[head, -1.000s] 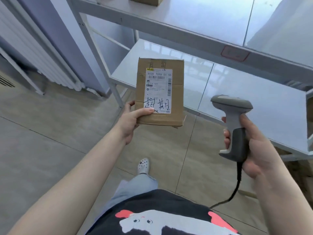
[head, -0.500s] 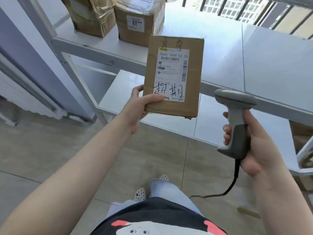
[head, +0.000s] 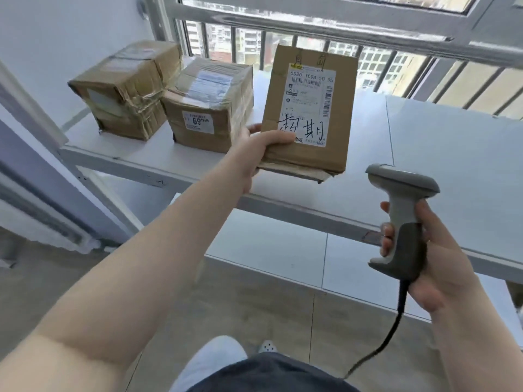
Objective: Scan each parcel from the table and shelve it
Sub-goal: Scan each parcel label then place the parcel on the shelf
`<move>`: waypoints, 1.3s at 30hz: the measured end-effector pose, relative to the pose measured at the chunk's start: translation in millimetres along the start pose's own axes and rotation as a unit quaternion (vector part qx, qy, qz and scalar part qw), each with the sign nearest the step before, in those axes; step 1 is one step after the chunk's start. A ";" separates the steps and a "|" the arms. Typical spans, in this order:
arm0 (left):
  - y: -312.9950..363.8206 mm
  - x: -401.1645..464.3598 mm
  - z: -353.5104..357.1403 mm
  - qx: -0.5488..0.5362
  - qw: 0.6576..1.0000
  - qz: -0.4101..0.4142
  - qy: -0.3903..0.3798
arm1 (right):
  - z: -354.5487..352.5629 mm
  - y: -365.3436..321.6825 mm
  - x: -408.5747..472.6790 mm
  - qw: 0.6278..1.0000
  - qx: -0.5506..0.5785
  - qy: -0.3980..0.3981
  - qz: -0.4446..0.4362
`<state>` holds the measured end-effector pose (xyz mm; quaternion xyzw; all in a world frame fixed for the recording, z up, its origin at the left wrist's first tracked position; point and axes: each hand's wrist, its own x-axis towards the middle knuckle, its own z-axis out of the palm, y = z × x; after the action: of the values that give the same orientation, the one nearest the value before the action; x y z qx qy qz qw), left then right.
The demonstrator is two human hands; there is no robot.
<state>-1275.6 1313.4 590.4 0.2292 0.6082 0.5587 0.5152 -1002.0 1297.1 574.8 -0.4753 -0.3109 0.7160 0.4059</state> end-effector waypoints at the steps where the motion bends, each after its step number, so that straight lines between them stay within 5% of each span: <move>1: 4.1 9.8 4.0 0.014 1.000 -0.008 0.006 | 0.4 -2.6 3.0 1.000 -0.003 0.000 0.000; 8: 20.9 43.3 22.1 0.060 0.996 -0.054 0.023 | -0.9 -4.8 15.6 1.000 0.003 0.014 0.000; 39: 15.2 42.2 27.2 0.058 0.997 0.010 0.050 | -1.5 7.9 17.7 1.000 -0.006 0.029 0.003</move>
<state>-1271.5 1365.6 592.9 0.2366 0.6620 0.5383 0.4648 -1006.8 1308.9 560.2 -0.4991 -0.3020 0.7012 0.4099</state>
